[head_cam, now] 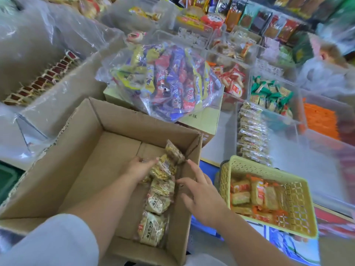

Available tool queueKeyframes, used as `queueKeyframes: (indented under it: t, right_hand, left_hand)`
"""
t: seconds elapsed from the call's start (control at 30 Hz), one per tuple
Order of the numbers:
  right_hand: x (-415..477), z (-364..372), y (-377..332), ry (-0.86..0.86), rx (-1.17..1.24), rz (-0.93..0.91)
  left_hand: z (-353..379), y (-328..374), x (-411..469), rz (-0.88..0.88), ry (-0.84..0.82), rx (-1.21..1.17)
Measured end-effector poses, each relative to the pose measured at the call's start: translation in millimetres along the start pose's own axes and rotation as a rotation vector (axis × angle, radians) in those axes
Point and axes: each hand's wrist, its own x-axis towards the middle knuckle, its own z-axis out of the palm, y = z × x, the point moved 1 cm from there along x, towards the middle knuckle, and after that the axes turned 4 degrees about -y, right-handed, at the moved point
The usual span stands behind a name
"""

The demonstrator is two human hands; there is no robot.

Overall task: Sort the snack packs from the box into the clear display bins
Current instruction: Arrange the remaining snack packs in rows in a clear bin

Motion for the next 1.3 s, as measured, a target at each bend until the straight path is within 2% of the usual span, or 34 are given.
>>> queueKeyframes:
  t: [0.17, 0.3, 0.4, 0.53, 0.67, 0.8, 0.93, 1.0, 1.07, 1.13, 1.2, 1.23, 1.3]
  right_hand:
    - [1, 2, -6, 0.003, -0.016, 0.048]
    - [2, 3, -6, 0.0, -0.003, 0.059]
    - [3, 3, -6, -0.001, 0.004, 0.064]
    - [3, 3, -5, 0.008, 0.019, 0.06]
    - [3, 4, -3, 0.0, 0.036, 0.043]
    - [4, 5, 0, 0.005, 0.072, 0.016]
    - [4, 1, 2, -0.033, 0.091, -0.026]
    - [3, -5, 3, -0.075, 0.077, -0.032]
    - [-3, -18, 2, -0.006, 0.103, -0.034]
    - [-15, -35, 5, 0.206, 0.219, -0.062]
    - [-34, -53, 16, 0.34, 0.569, -0.038]
    - [-44, -63, 25, 0.315, 0.796, 0.016]
    - [-61, -78, 50, 0.146, 1.135, 0.144]
  left_hand:
    - [14, 12, 6, 0.059, -0.013, 0.181]
    - [21, 13, -3, 0.095, -0.13, 0.088]
    - [22, 6, -4, 0.082, -0.135, 0.099]
    - [10, -1, -10, 0.039, -0.069, 0.018]
    - [-13, -7, -32, 0.052, 0.064, -0.153]
    - [-29, -3, -74, 0.185, 0.209, -0.287]
    - [-27, 7, -118, 0.332, 0.255, -0.418]
    - [-18, 17, -140, 0.424, 0.289, -0.389]
    - [-3, 30, -164, 0.519, 0.369, -0.301]
    - [17, 44, -184, 0.625, 0.486, -0.169]
    - [44, 59, -201, 0.709, 0.576, -0.055]
    - [61, 65, -208, 0.742, 0.602, -0.033]
    - [96, 78, -220, 0.814, 0.637, -0.007]
